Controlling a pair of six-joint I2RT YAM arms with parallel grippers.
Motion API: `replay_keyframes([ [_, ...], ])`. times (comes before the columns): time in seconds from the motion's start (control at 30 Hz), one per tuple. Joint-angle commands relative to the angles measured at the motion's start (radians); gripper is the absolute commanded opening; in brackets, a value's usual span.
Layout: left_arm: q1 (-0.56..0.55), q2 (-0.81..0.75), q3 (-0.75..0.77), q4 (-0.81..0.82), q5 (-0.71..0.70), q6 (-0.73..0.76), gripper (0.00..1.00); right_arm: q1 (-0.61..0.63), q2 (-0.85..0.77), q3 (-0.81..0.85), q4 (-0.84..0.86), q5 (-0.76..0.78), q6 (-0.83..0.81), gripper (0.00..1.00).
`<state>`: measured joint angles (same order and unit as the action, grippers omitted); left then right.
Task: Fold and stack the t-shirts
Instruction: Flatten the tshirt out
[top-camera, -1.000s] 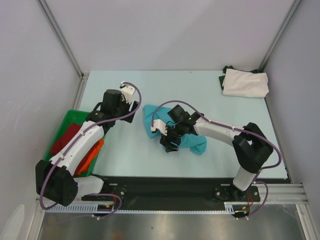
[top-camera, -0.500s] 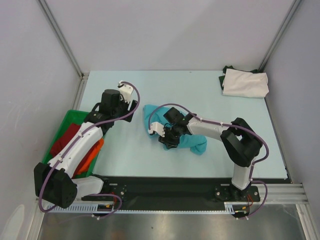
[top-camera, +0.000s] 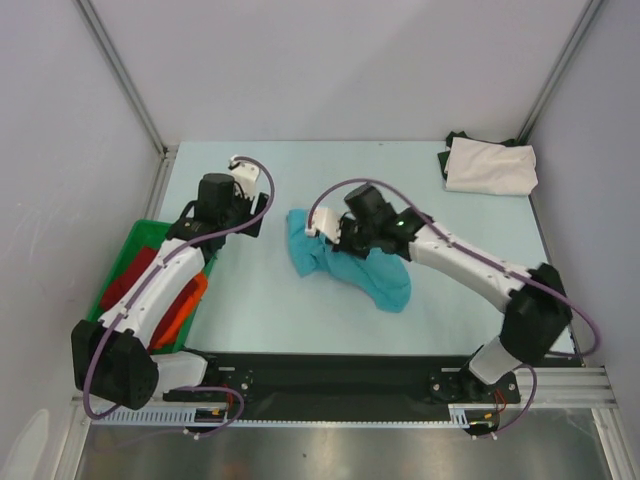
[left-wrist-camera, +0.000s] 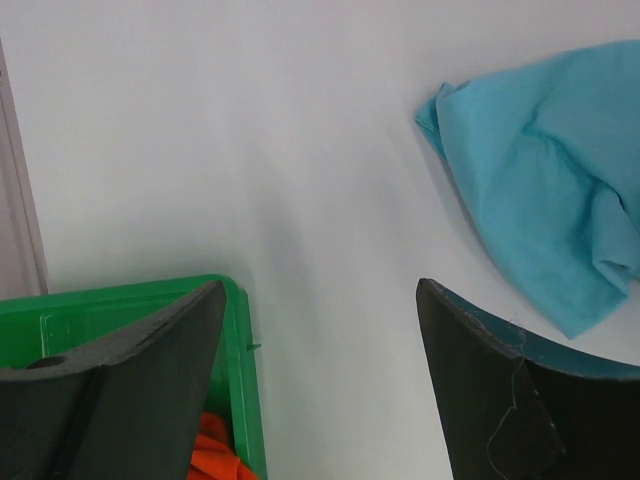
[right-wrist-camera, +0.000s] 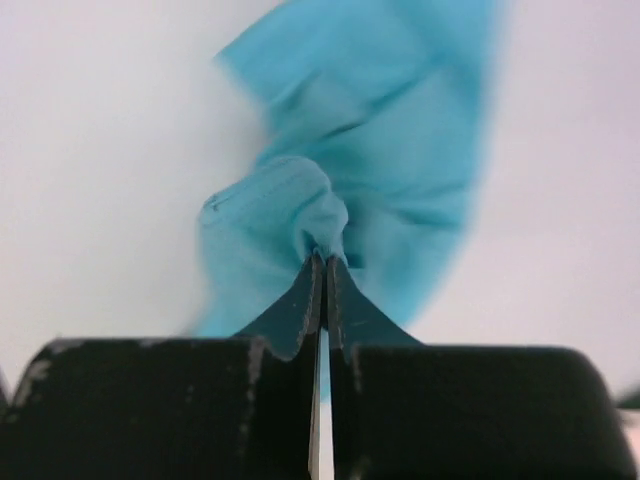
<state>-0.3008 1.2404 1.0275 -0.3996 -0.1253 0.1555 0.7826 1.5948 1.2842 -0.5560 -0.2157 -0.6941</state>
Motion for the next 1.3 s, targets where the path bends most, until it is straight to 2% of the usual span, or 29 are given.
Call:
replay_keyframes([
  [0.0,0.029,0.034,0.083,0.047,0.042,-0.030,0.82,-0.034,-0.166,0.144,-0.018,0.081,-0.062,0.00],
  [0.07,0.029,0.069,0.104,0.038,0.090,-0.013,0.82,-0.057,-0.200,0.177,-0.024,0.127,-0.070,0.00],
  [0.1,0.029,0.097,0.126,0.024,0.164,0.005,0.82,-0.074,-0.232,0.194,-0.013,0.157,-0.079,0.00],
  [0.13,0.029,0.097,0.137,0.012,0.165,0.021,0.82,-0.074,-0.246,0.198,-0.004,0.174,-0.082,0.00],
  [0.17,0.028,0.135,0.153,-0.010,0.243,0.035,0.78,-0.100,-0.259,0.196,0.001,0.188,-0.085,0.00],
  [0.3,0.003,0.247,0.250,-0.132,0.402,0.096,0.68,-0.235,-0.306,0.165,0.010,0.196,-0.084,0.00],
  [0.37,-0.020,0.287,0.259,-0.188,0.430,0.162,0.65,-0.290,-0.322,0.123,0.016,0.174,-0.078,0.00],
  [0.4,-0.046,0.319,0.258,-0.199,0.438,0.182,0.63,-0.336,-0.328,0.107,0.024,0.162,-0.073,0.00],
  [0.53,-0.116,0.381,0.241,-0.222,0.441,0.268,0.60,-0.385,-0.332,0.041,0.056,0.148,-0.051,0.00],
  [0.7,-0.205,0.436,0.247,-0.255,0.490,0.271,0.59,-0.430,-0.309,0.029,0.071,0.124,-0.010,0.00],
  [0.87,-0.279,0.478,0.223,-0.228,0.483,0.268,0.62,-0.454,-0.291,0.033,0.074,0.113,-0.004,0.00],
  [1.0,-0.297,0.543,0.241,-0.205,0.478,0.253,0.61,-0.460,-0.291,0.029,0.074,0.108,0.002,0.00],
  [1.13,-0.299,0.620,0.269,-0.214,0.464,0.245,0.55,-0.460,-0.291,0.026,0.077,0.108,0.007,0.00],
  [1.27,-0.301,0.642,0.264,-0.185,0.417,0.231,0.54,-0.462,-0.292,0.027,0.077,0.108,0.010,0.00],
])
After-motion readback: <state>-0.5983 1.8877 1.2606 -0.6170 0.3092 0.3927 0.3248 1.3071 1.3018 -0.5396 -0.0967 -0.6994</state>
